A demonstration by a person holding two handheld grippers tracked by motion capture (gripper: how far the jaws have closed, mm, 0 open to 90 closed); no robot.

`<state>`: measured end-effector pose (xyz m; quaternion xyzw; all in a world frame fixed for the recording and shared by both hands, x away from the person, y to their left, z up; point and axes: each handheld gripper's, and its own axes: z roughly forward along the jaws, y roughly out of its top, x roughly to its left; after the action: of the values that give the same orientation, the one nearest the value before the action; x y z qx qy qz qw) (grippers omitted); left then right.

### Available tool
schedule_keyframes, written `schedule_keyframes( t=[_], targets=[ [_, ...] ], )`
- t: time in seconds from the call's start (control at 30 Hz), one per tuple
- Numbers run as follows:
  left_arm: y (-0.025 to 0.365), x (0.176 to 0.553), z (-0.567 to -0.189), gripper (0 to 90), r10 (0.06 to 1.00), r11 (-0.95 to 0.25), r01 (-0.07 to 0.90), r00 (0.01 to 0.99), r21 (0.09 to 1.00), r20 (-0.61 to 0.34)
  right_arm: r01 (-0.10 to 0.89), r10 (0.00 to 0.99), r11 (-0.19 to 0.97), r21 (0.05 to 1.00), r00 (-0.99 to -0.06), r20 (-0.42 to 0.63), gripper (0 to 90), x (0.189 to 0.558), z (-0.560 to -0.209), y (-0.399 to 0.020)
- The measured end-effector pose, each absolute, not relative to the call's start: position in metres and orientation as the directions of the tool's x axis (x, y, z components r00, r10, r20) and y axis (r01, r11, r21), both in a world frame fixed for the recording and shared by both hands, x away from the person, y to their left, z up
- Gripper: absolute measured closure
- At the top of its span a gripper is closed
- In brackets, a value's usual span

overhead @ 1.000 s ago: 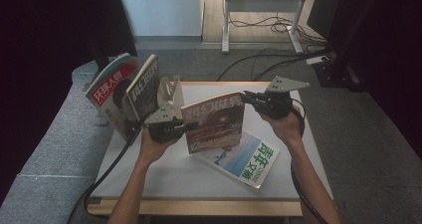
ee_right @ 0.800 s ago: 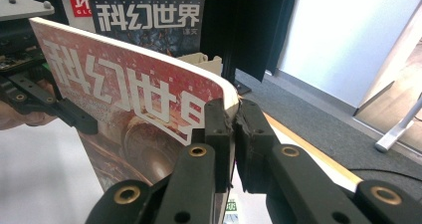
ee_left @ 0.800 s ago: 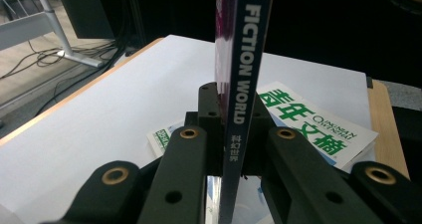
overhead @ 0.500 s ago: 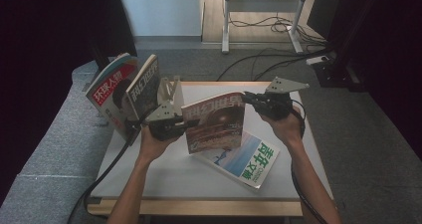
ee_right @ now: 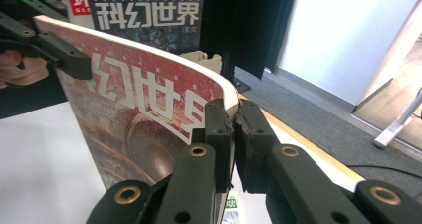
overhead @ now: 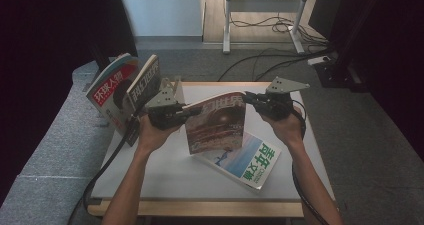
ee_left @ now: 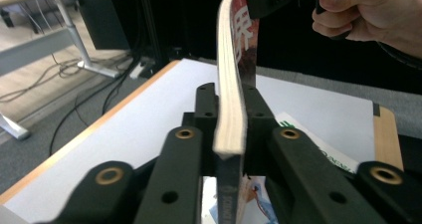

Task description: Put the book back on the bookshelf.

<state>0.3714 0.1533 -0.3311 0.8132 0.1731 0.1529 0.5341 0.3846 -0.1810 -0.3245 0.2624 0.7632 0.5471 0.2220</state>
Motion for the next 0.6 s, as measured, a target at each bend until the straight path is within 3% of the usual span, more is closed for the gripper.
schedule_keyframes(
  t=[0.43,0.6],
  targets=[
    [0.1542,0.3706,-0.3307,83.9,0.448,-0.372,0.129,0.892,0.919,0.056,0.176,0.670,0.271,0.946,-0.740,-0.055,83.4,0.3867,-0.3220,-0.1755],
    [0.1534,0.3711,-0.3308,84.0,0.465,-0.359,0.133,0.884,0.924,0.054,0.172,0.656,0.279,0.945,-0.753,-0.056,73.5,0.3870,-0.3225,-0.1824]
  ],
)
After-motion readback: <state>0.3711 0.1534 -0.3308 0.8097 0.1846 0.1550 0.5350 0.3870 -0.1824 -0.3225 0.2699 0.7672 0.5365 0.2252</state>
